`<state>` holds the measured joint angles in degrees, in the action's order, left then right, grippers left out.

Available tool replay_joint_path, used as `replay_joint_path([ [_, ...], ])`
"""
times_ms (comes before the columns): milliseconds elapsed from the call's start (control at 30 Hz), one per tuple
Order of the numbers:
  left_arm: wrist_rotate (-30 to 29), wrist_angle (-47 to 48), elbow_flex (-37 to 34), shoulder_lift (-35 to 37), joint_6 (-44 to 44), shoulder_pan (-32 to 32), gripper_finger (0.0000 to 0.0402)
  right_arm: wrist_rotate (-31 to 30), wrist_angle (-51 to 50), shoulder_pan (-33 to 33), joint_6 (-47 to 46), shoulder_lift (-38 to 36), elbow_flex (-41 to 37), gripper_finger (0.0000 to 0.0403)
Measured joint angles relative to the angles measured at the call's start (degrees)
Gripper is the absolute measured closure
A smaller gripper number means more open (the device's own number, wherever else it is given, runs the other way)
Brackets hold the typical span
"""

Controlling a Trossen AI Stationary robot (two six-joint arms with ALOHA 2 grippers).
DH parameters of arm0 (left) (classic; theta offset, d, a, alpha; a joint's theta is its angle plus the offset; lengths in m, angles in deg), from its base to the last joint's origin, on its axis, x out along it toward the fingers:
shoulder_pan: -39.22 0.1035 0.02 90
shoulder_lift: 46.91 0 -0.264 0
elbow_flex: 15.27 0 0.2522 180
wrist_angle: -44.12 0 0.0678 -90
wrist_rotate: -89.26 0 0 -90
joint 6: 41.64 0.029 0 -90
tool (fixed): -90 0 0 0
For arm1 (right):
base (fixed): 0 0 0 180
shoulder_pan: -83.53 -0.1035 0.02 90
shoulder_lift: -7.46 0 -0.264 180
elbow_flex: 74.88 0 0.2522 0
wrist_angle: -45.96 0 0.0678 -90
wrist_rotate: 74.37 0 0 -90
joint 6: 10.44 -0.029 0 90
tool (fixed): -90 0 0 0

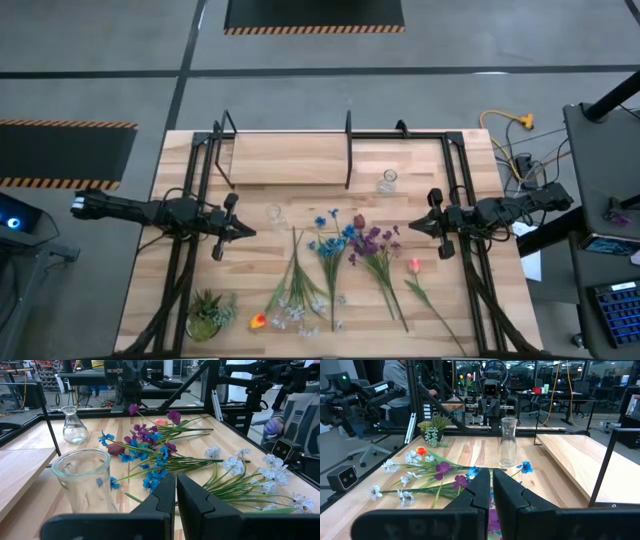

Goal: Pick and place flowers into a vace then onto a shelf

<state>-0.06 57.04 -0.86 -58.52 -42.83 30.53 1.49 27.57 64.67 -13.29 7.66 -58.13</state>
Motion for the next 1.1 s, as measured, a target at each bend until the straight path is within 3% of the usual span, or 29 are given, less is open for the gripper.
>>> replay_joint_path([
  [1100,0.7,0.0,0.0,-0.1,0.4,0.0,0.0402,0.0,2.0,0.0,2.8,0.0,0.0,0.0390],
])
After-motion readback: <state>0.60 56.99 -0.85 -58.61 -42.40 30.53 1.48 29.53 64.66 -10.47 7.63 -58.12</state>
